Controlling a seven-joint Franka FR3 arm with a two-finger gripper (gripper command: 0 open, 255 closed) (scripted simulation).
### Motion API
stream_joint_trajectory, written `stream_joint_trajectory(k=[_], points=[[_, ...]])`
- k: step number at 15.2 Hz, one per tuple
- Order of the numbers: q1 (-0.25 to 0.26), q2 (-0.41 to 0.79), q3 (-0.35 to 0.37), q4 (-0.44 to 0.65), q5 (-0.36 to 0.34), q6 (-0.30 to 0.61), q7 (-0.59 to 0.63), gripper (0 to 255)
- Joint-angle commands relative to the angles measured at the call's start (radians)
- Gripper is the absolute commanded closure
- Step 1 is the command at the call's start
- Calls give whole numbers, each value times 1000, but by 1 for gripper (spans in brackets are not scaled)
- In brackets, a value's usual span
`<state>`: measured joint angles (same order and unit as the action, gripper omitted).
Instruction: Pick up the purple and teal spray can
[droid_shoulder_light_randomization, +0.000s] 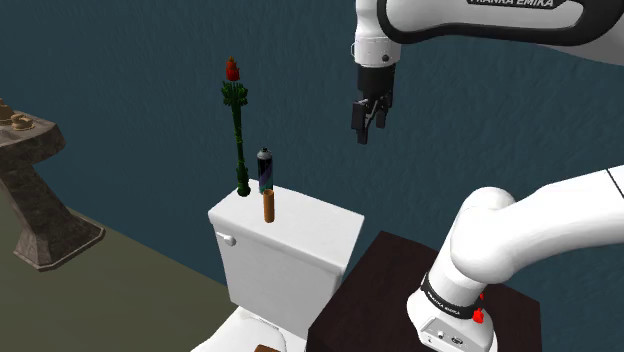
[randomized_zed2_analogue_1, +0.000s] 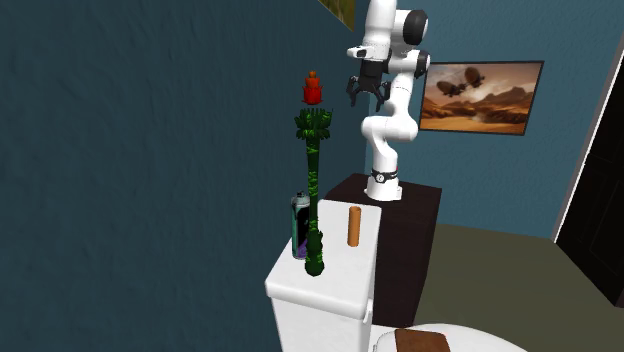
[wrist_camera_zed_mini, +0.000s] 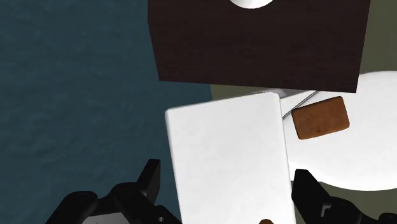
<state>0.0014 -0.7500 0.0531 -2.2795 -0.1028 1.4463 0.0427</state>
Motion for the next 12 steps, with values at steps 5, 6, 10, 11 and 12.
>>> stream_joint_trajectory(k=[5,6,10,11,12], points=[[-13,114,18,7,-2,123,53,0],[-16,145,22,12,-3,152,66,0],[-30,274,39,49,-14,260,119,0],[-34,307,43,61,-18,285,132,0],[-37,341,46,75,-23,308,145,0]])
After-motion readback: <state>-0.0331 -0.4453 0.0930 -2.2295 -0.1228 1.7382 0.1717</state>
